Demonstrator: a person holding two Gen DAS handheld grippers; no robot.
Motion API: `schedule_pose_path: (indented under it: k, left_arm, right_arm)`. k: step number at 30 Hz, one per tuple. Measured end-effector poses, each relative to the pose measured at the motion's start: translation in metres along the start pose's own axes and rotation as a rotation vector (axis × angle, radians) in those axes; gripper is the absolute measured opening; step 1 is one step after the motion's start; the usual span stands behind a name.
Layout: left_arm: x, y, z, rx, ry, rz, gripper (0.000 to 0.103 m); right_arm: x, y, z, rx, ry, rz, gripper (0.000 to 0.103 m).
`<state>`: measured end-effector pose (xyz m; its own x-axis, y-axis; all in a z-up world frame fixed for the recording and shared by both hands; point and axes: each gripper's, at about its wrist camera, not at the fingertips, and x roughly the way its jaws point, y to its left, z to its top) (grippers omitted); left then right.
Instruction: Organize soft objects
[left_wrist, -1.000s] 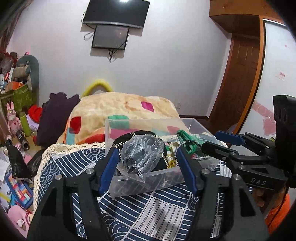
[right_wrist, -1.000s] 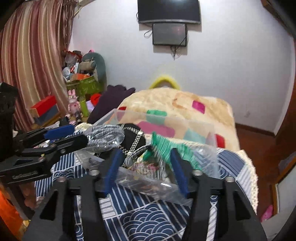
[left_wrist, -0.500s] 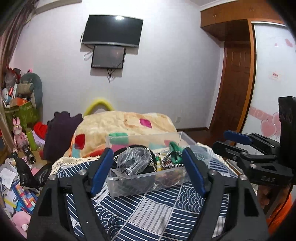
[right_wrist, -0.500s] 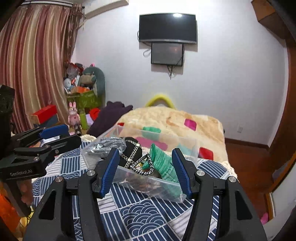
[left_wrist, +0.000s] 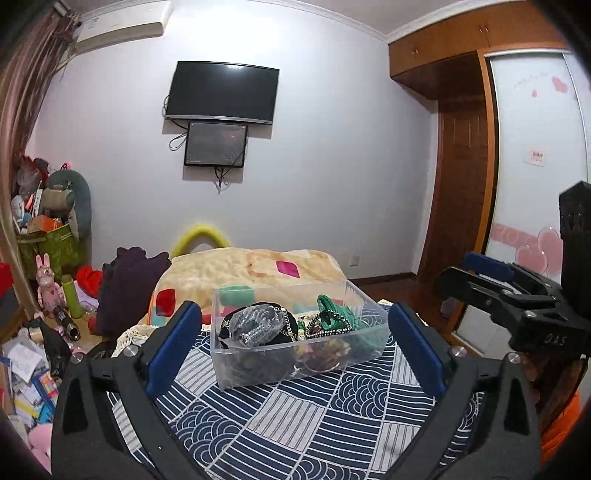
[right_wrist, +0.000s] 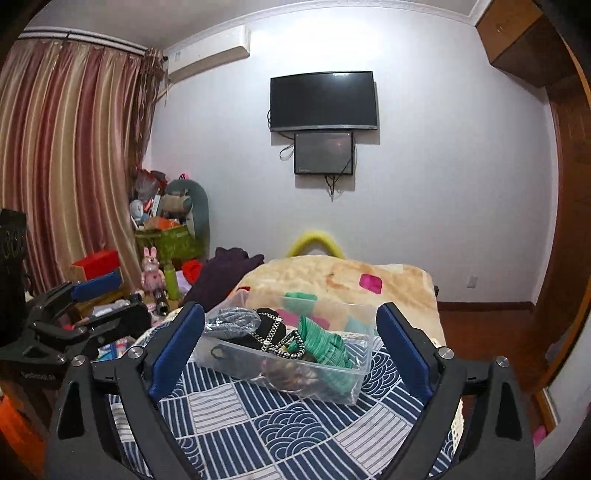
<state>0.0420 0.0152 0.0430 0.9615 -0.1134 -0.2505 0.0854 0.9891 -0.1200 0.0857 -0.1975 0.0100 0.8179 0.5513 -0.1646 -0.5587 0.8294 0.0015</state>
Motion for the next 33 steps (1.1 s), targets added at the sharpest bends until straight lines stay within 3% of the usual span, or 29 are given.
schedule_pose_path:
  k: [5,33]
  left_arm:
    - [-0.005,0.005,-0.005,-0.037,-0.007,-0.003,0.102]
    - [-0.006,-0.001,-0.011,-0.008,-0.006,-0.005,0.102]
  right_arm:
    - [-0.006,0.001,-0.005,0.019,-0.01,0.02,0.094]
    - [-0.009,0.004,-0.014,0.023,0.0,0.018,0.094]
